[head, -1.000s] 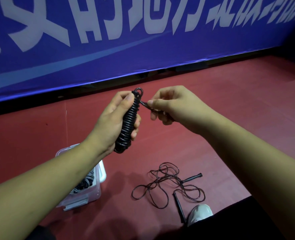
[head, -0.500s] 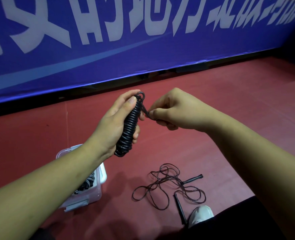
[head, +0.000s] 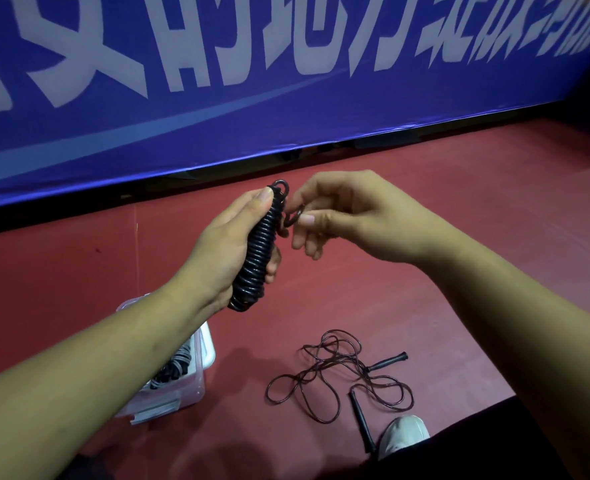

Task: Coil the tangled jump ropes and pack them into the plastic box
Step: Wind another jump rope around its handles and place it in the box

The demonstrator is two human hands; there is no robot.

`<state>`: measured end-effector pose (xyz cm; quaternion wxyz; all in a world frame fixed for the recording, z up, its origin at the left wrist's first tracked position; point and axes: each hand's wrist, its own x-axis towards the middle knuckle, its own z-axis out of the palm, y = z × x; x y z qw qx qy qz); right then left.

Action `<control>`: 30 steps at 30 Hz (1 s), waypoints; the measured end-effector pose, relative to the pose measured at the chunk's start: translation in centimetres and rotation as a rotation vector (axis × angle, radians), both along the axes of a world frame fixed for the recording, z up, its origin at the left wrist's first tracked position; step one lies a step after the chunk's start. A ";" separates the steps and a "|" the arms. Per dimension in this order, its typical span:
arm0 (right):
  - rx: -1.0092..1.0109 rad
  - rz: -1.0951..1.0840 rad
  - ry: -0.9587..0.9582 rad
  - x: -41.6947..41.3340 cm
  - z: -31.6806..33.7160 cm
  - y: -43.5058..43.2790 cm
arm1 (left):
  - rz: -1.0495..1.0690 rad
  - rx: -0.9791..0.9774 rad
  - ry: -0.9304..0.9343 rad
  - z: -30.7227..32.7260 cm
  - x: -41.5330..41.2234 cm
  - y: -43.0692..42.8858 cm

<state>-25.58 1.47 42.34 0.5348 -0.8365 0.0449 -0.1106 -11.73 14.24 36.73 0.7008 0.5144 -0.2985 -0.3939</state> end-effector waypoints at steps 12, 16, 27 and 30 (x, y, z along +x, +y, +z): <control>0.708 -0.276 -0.257 1.8 -1.0 1.5 | -0.082 0.017 0.090 0.6 0.7 0.0; 0.891 -0.248 -0.343 1.8 -0.6 1.4 | -0.167 -0.008 0.146 1.3 1.3 0.0; 0.867 -0.185 -0.299 2.3 -0.9 1.8 | -0.097 -0.040 0.101 1.0 1.9 0.3; 0.866 -0.231 -0.288 2.3 -0.6 1.9 | -0.077 -0.028 0.047 1.2 1.8 0.5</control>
